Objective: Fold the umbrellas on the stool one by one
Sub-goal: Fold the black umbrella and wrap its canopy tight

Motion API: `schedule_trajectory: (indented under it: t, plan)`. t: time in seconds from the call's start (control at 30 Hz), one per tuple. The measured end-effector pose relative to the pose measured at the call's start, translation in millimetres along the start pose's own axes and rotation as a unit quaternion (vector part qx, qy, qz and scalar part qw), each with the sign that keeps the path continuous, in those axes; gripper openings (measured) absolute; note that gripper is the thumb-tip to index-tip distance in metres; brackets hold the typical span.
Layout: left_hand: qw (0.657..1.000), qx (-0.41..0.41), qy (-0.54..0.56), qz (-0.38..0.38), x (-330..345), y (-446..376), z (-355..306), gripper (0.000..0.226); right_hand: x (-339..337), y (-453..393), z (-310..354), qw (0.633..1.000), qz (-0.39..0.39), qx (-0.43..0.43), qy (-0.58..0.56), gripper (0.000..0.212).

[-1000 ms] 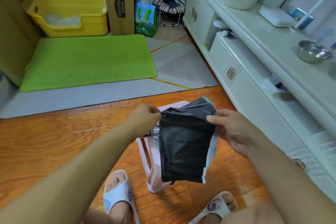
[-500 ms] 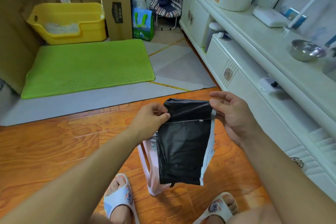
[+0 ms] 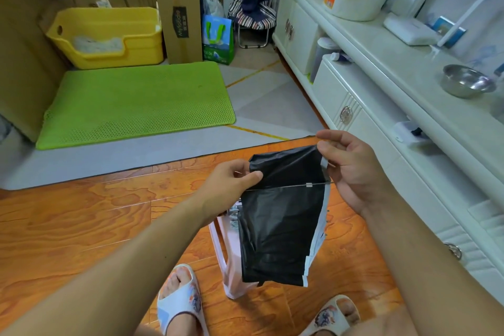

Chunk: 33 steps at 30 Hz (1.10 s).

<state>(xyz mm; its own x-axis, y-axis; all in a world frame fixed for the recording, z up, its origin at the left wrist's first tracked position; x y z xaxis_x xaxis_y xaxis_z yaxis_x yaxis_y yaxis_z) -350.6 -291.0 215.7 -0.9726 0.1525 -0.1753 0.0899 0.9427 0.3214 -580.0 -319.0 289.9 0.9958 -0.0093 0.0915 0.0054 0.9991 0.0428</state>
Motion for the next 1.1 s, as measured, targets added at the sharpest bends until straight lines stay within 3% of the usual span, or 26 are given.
schedule_trajectory:
  t: [0.13,0.27,0.4,0.5,0.6,0.77,1.1]
  plan:
    - [0.999,0.03,0.03,-0.024,-4.2,3.0,-2.3,0.036,-8.2,-1.7,-3.8,0.999,-0.028,0.004,0.025,0.016]
    - [0.999,0.033,0.037,-0.017,-3.8,1.6,-0.8,0.007,-12.2,-2.0,-3.9,0.999,-0.027,-0.008,0.04,0.016]
    - [0.999,0.043,0.014,-0.015,-1.9,4.5,-9.9,0.063,-10.4,-0.4,-0.1,0.998,-0.008,-0.027,0.061,0.016]
    - [0.999,0.047,0.01,-0.014,-5.8,5.8,-14.9,0.073,-13.8,-3.3,-2.7,0.997,-0.014,-0.03,0.076,0.015]
    - [0.998,0.048,0.025,-0.02,-9.1,4.1,-15.2,0.064,-17.5,-6.5,-4.6,0.996,-0.025,-0.039,0.082,0.014]
    - [0.996,0.066,0.002,-0.06,-10.5,1.9,-22.4,0.018,-13.4,-12.1,-3.9,0.995,-0.014,-0.043,0.093,0.013]
    - [0.988,0.073,-0.003,-0.133,-8.8,4.0,-39.5,0.008,-13.3,-21.9,11.9,0.986,0.006,-0.087,0.141,0.013]
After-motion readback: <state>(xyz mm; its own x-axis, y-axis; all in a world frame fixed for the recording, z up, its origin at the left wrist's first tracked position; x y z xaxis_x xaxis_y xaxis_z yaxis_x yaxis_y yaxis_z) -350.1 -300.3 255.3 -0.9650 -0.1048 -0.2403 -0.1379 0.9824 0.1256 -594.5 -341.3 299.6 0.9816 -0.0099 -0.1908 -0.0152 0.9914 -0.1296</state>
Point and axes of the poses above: each hand's wrist, its own y-axis away from the middle knuckle, its own x-axis out of the palm, z = x × y, the point moved 5 cm from there along -y, towards the middle knuckle, and after that the axes turned 7 degrees about -x, right-handed, at the moved point
